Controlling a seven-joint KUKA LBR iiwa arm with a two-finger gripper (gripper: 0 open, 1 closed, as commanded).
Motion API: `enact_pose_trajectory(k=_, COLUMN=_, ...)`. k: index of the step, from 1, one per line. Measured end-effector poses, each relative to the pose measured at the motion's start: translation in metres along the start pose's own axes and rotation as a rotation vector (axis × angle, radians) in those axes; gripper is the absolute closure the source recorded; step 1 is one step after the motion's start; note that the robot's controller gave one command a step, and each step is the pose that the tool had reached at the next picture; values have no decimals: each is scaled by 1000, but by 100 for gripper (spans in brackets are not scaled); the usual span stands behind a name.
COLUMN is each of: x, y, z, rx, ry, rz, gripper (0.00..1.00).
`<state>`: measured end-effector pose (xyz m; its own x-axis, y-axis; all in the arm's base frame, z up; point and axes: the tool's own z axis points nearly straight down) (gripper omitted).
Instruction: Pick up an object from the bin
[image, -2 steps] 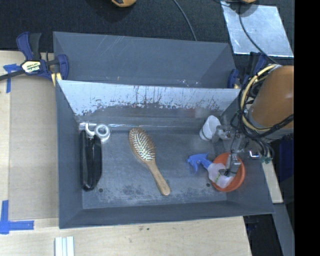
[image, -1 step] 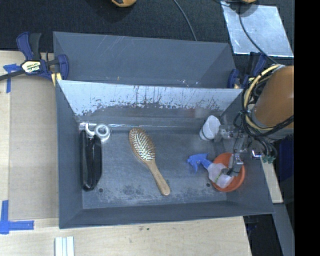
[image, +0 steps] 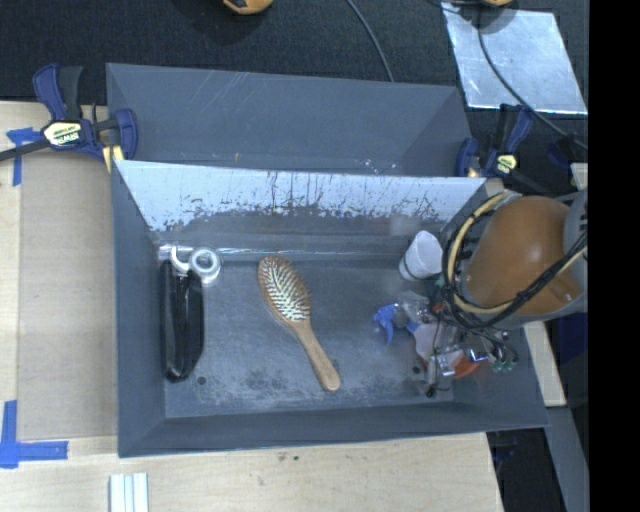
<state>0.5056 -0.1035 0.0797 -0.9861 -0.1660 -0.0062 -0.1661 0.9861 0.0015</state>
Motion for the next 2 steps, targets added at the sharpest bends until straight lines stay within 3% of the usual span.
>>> enact_pose_trajectory(k=1, x=-13, y=-41, z=-50, rx=9, ry=-14, rz=155, gripper=0)
enact_pose_trajectory(k=2, x=-10, y=-39, z=-58, rx=12, ry=-16, rz=144, gripper=0)
